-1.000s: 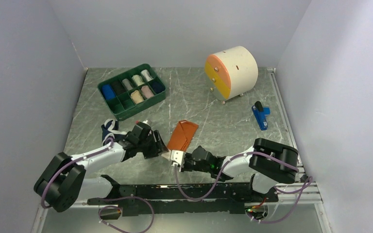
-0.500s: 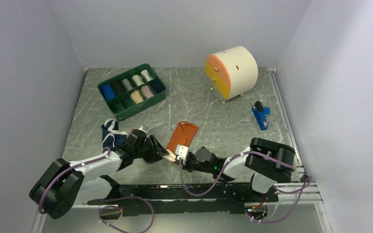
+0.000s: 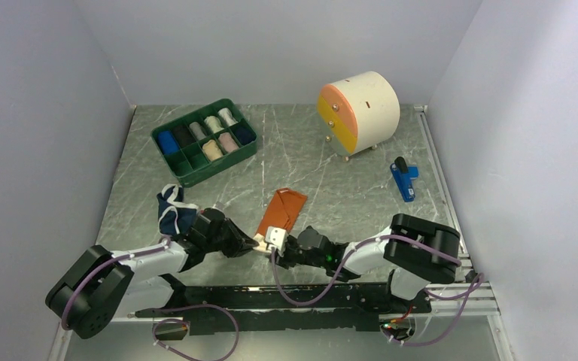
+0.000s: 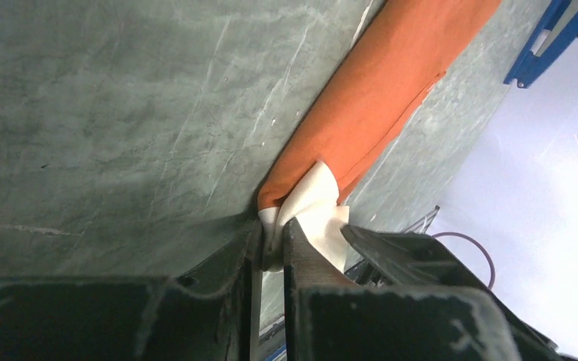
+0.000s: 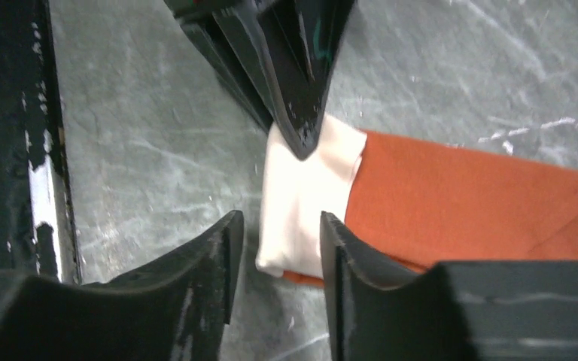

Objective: Roll the underwear
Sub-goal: Roll the underwear to the center of the board.

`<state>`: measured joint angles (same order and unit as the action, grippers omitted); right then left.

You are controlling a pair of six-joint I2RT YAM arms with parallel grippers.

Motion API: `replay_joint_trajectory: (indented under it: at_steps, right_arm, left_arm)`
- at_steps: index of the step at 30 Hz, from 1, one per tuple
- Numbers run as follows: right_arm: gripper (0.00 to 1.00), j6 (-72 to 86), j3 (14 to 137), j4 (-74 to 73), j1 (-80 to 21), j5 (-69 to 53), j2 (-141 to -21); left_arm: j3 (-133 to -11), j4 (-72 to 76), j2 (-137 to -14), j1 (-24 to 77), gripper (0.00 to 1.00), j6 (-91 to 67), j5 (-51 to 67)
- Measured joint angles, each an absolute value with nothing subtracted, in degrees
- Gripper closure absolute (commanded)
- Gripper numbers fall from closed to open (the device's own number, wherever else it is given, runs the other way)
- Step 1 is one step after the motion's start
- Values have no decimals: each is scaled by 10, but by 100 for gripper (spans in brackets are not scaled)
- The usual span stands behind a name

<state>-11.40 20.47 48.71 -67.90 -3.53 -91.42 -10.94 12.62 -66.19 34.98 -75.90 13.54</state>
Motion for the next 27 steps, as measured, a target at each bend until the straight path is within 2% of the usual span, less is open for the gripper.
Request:
replay_joint_trajectory:
  at_steps: [3,9,16,22,23,24,27]
  right_arm:
    - [45,-132,230,464,-696,-24,-907]
    - [48,-186,266,449,-733,6,-915]
    - [65,-228,293,449,-750,68,-984]
    - [95,-255,299,456,-775,125,-1003]
    - [100,-258,299,458,-778,133,-1003]
    - [100,-257,297,463,-781,142,-1004]
    - [100,-251,290,476,-785,159,-1005]
  left_arm:
    - [-123,99,-662,350,93,-757,130]
    - [-131,84,-662,351,95,-757,126]
    - [-131,81,-660,351,92,-759,126]
    - [-131,66,-650,351,91,-759,121]
    - [-131,66,-650,351,89,-759,121]
    - [-131,66,-650,351,87,-759,121]
    - [-131,63,-648,352,70,-760,121]
